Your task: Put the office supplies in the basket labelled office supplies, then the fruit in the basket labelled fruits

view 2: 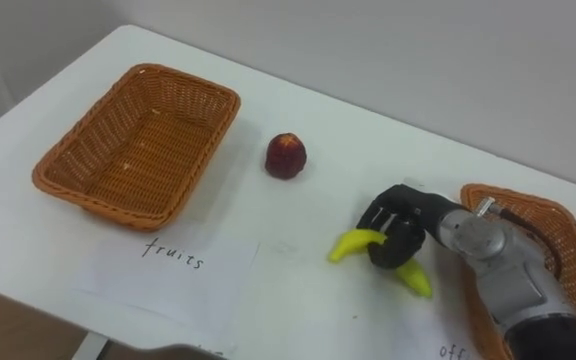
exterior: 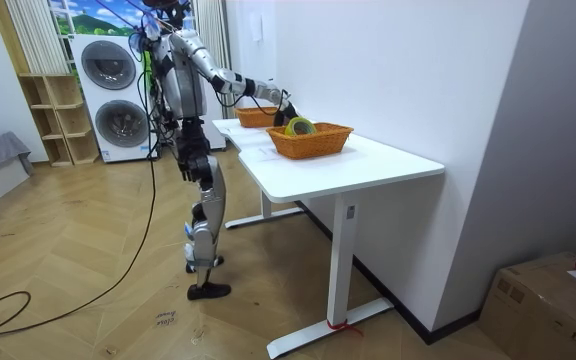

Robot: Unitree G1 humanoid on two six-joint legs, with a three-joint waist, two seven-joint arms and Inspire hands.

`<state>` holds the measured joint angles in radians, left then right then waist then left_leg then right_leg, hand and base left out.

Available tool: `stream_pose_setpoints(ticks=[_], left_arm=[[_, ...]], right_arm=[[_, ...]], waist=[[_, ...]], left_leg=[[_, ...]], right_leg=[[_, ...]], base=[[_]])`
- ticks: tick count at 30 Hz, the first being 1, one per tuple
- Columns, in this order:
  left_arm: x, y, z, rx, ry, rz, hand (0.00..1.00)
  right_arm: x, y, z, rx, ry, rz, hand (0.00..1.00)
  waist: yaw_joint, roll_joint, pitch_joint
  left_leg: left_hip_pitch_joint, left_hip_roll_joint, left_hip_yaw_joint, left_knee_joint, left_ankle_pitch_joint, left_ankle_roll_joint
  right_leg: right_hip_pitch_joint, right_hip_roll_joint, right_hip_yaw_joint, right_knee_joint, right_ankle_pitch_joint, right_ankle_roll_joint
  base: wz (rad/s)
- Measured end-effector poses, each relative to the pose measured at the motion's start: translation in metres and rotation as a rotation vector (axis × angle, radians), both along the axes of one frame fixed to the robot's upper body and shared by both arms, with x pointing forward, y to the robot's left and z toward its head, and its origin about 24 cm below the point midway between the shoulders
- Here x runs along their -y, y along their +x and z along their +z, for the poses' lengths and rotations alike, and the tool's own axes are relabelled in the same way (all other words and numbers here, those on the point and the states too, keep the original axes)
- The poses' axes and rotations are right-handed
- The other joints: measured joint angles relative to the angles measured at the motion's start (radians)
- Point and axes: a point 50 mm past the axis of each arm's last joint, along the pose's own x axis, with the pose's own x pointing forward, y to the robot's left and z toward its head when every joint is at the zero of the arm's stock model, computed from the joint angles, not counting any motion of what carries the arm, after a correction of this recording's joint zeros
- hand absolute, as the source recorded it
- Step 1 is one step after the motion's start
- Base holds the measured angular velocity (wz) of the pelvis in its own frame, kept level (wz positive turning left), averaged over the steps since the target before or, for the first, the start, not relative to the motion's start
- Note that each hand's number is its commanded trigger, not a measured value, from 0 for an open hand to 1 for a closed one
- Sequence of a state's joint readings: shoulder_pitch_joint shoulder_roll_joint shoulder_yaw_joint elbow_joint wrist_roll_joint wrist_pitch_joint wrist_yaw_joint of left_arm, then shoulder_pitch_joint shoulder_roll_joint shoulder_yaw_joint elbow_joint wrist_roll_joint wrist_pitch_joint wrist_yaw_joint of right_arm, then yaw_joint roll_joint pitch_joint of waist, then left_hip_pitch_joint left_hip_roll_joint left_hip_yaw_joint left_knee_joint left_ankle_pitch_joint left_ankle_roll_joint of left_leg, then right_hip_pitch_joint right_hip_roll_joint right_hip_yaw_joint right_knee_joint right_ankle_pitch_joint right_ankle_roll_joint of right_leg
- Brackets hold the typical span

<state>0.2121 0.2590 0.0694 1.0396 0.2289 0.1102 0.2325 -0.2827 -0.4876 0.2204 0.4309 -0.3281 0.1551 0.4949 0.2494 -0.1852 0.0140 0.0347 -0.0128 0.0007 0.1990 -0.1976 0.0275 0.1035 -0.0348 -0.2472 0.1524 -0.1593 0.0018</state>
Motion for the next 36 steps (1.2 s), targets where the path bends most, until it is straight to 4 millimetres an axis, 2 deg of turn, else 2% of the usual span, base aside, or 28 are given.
stream_pose_setpoints(ticks=[4,8,15,21,25,27,30,36], left_arm=[[0.002,0.002,0.0,0.008,-0.005,0.003,0.0],[0.002,-0.002,-0.001,-0.001,-0.004,0.001,0.0],[0.005,0.001,0.001,0.019,-0.001,-0.021,0.0],[0.007,0.0,0.0,0.011,-0.005,-0.015,0.0],[0.007,-0.001,-0.001,0.008,-0.007,-0.002,0.0],[0.008,-0.001,-0.001,0.012,-0.012,0.014,0.0],[0.009,-0.001,-0.001,0.011,-0.015,0.023,0.0],[0.009,-0.003,-0.002,0.001,-0.017,0.033,0.0]], right_arm=[[-0.009,0.002,0.005,0.026,0.025,0.023,1.0],[-0.016,0.006,0.016,0.084,0.049,0.046,1.0],[-0.025,0.01,0.03,0.183,0.084,0.048,1.0],[-0.028,0.011,0.035,0.218,0.173,0.017,1.0],[-0.028,0.011,0.036,0.225,0.187,0.01,1.0],[-0.029,0.011,0.038,0.232,0.187,0.012,1.0],[-0.033,0.012,0.045,0.26,0.192,0.029,1.0],[-0.033,0.013,0.051,0.291,0.198,0.026,1.0]], waist=[[-0.001,0.006,0.0023],[-0.003,0.02,0.004],[-0.003,0.031,-0.0021],[-0.018,0.041,-0.0008],[-0.025,0.04,-0.0023],[-0.027,0.039,-0.0066],[-0.029,0.04,-0.0085],[-0.024,0.046,-0.0091]], left_leg=[[-0.008,0.0,-0.002,0.002,0.0,0.0],[-0.006,-0.001,-0.002,0.005,0.001,0.0],[-0.004,0.001,-0.006,0.004,0.001,0.0],[0.011,0.001,-0.007,-0.001,0.0,0.001],[0.012,0.001,-0.006,-0.001,0.0,0.001],[0.012,0.001,-0.005,0.0,0.0,0.001],[0.012,0.001,-0.006,0.003,0.0,0.001],[0.015,0.0,-0.007,0.008,0.0,0.002]], right_leg=[[-0.005,0.0,-0.001,-0.001,0.0,0.0],[-0.007,-0.001,-0.005,-0.001,0.0,0.0],[-0.005,-0.002,-0.004,-0.002,0.0,0.0],[0.013,-0.005,-0.004,-0.002,0.0,0.001],[0.016,-0.005,-0.004,-0.001,-0.001,0.001],[0.016,-0.006,-0.004,0.0,-0.001,0.001],[0.017,-0.006,-0.004,0.001,-0.001,0.001],[0.023,-0.007,-0.004,0.002,-0.001,0.001]], base=[[0.01],[0.01],[0.0],[0.0],[0.0],[0.0],[0.0],[0.0]])
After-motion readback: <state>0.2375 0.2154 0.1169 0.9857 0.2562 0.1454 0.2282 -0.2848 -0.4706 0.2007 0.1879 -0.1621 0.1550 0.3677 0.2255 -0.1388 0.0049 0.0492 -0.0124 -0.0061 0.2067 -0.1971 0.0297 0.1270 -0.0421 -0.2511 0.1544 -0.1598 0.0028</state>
